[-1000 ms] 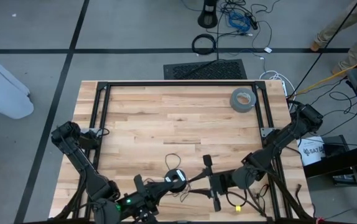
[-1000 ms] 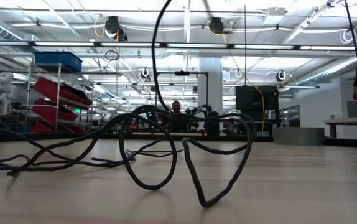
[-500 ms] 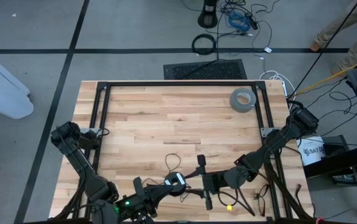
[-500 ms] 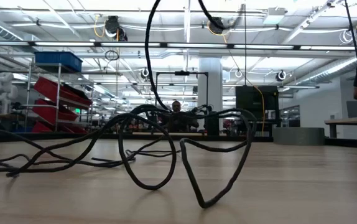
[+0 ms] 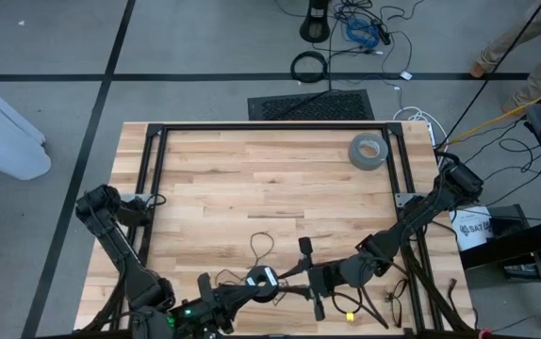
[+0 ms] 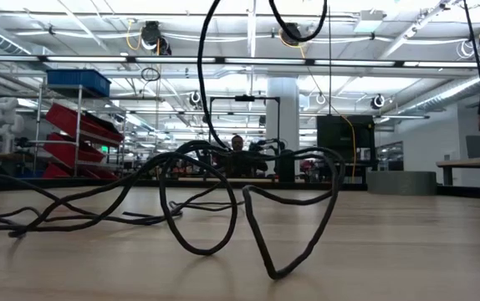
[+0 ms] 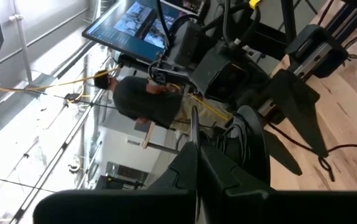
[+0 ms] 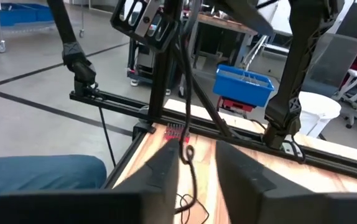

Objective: Coil cords
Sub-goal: Coil the black wire onto the spool

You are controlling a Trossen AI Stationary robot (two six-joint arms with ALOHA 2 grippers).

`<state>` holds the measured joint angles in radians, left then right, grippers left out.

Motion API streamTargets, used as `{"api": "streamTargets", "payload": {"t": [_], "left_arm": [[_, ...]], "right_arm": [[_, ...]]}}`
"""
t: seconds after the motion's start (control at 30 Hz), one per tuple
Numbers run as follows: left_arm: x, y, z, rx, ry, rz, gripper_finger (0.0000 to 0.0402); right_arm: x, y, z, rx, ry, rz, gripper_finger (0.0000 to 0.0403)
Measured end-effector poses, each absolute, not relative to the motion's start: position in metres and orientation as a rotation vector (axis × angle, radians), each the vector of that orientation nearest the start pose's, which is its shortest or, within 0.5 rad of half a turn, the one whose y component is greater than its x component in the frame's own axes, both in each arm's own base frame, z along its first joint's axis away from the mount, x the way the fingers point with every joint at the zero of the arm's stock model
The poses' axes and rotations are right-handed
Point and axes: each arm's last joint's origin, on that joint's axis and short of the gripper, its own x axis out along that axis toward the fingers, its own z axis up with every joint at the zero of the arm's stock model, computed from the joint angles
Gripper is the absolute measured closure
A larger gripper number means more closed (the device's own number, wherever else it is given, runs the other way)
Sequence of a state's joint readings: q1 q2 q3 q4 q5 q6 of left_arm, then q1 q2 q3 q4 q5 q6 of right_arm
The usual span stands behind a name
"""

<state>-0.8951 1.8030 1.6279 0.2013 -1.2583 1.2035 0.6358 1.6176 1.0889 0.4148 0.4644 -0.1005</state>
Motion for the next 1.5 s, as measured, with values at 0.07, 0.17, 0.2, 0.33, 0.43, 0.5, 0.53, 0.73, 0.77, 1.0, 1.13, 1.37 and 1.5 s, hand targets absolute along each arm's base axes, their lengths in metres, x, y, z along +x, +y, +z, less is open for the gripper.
{"api": "streamTargets", "payload": {"t": [0.07,0.17,0.2,0.33,0.43,0.5,0.53,0.73,0.77,1.0,1.13,1.37,1.5], "left_arm": [[0.277,-0.302,0.379,1.172,0.208,0.324,0.04],[0.278,-0.302,0.379,1.174,0.192,0.303,0.04],[0.278,-0.303,0.379,1.175,0.184,0.292,0.04],[0.278,-0.305,0.379,1.159,0.141,0.235,0.04],[0.279,-0.307,0.379,1.138,0.091,0.167,0.04],[0.28,-0.308,0.379,1.127,0.057,0.119,0.04],[0.28,-0.308,0.379,1.113,0.04,0.096,0.04],[0.283,-0.31,0.385,1.03,-0.079,-0.003,0.04],[0.283,-0.31,0.386,1.016,-0.099,-0.03,0.04],[0.287,-0.312,0.387,0.951,-0.222,-0.224,0.04],[0.287,-0.312,0.387,0.95,-0.226,-0.231,0.04],[0.281,-0.317,0.389,0.94,-0.252,-0.238,0.04],[0.274,-0.323,0.39,0.952,-0.271,-0.252,0.04]], "right_arm": [[0.303,0.207,0.286,-0.167,0.078,0.175,0.0343],[0.304,0.207,0.287,-0.178,0.066,0.175,0.0391],[0.304,0.207,0.287,-0.185,0.065,0.173,0.0395],[0.304,0.207,0.29,-0.2,0.04,0.165,0.04],[0.304,0.207,0.295,-0.215,-0.014,0.139,0.0401],[0.304,0.206,0.299,-0.236,-0.05,0.123,0.0402],[0.304,0.206,0.301,-0.244,-0.067,0.12,0.0402],[0.303,0.206,0.306,-0.259,-0.114,0.121,0.0402],[0.303,0.206,0.306,-0.259,-0.116,0.124,0.0402],[0.303,0.207,0.306,-0.258,-0.117,0.129,0.0403],[0.304,0.206,0.305,-0.262,-0.11,0.125,0.0403],[0.304,0.205,0.302,-0.281,-0.07,0.081,0.0403],[0.304,0.205,0.3,-0.288,-0.056,0.068,0.0403]]}}
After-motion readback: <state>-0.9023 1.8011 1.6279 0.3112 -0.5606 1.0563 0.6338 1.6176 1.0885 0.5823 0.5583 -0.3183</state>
